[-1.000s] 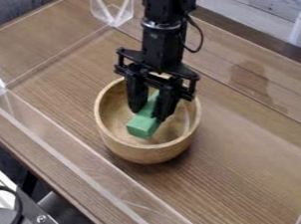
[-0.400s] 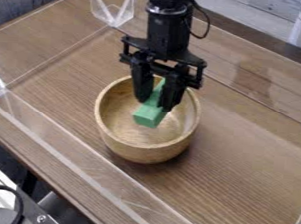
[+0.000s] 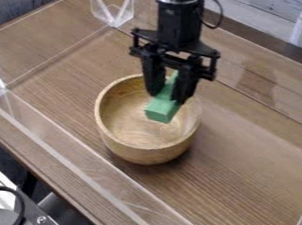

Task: Remove the green block from inside the brown bowl and put it on the table

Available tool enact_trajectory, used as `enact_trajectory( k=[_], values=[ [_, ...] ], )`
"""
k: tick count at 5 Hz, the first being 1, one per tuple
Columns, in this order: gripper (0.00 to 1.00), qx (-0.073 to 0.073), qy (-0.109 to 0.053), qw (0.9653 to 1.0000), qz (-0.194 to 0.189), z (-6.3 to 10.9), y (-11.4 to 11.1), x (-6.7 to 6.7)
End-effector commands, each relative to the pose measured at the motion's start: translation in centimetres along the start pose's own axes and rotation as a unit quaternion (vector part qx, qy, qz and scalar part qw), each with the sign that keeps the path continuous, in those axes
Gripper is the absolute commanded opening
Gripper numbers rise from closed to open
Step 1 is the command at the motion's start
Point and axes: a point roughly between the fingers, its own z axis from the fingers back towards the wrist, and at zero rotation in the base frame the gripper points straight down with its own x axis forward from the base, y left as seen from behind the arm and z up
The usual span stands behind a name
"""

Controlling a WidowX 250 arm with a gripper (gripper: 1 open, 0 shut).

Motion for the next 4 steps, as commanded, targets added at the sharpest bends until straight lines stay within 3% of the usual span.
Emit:
enact_trajectory(
  k=[1,3,4],
  values=[
    [0.00,-0.004,-0.042,0.9989,-0.021,2.0,-2.4,0.9],
    [0.00,-0.005,-0.038,0.9981,-0.048,0.3,-7.8,1.7],
    [0.00,-0.003,-0.032,0.9981,-0.053,-1.0,-8.9,1.9]
  ],
)
